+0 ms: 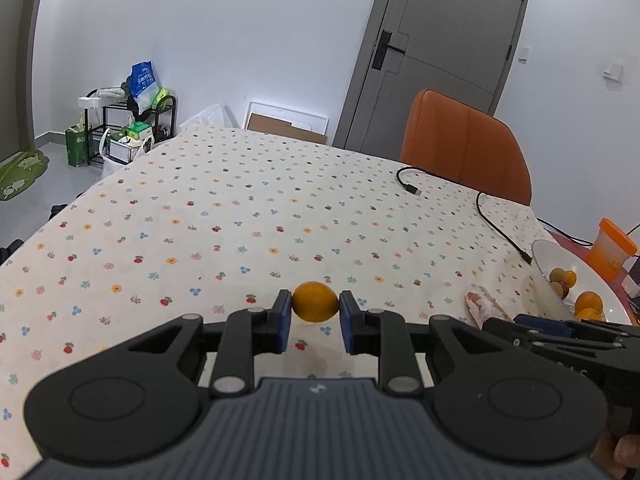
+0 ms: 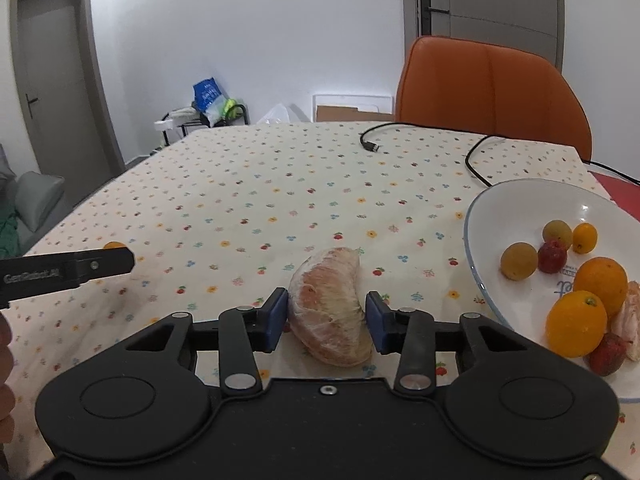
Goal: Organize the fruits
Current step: 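Carry the tangerine and pomelo segment into the white bowl and open both tools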
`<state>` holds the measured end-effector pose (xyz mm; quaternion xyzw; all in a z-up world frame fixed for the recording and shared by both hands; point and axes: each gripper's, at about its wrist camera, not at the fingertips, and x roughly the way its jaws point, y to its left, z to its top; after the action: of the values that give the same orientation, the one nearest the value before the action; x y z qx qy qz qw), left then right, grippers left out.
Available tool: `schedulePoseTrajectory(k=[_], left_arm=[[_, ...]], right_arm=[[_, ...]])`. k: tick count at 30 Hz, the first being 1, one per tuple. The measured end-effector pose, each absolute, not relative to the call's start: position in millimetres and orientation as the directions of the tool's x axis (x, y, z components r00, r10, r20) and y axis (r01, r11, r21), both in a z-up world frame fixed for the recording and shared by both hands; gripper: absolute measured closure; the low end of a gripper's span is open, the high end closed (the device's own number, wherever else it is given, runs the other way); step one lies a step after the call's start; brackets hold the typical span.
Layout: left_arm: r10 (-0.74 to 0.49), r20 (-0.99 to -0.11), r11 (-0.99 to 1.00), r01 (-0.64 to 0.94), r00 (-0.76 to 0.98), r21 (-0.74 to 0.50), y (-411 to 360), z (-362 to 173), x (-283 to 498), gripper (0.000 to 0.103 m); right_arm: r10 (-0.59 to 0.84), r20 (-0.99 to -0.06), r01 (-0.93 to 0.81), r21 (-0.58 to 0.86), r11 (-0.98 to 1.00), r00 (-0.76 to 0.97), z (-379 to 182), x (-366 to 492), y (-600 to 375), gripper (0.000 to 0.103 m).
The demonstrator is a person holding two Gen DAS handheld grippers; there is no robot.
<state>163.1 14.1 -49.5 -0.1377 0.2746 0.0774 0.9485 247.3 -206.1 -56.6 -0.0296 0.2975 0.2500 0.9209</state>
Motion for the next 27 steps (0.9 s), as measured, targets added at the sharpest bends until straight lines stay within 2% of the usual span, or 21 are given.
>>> schedulePoseTrajectory(k=[12,27], left_arm=[[0.035,-0.512,0.967,-0.159,0.858,-0.2,-14.8,-34.7,164.1,0.079],[-0.037,-0.493,0.985,-0.051,0.869,-0.163,-74.3,-21.3,184.0,0.079]], right_arm=[[0.464,-0.494,-0.464,0.132,0.876,0.735,-35.4,232.5,-232.4,0.064],[0.41,-0.435,-0.374,0.169,0.912,0.802,-24.3,230.3,-294.9,0.063]])
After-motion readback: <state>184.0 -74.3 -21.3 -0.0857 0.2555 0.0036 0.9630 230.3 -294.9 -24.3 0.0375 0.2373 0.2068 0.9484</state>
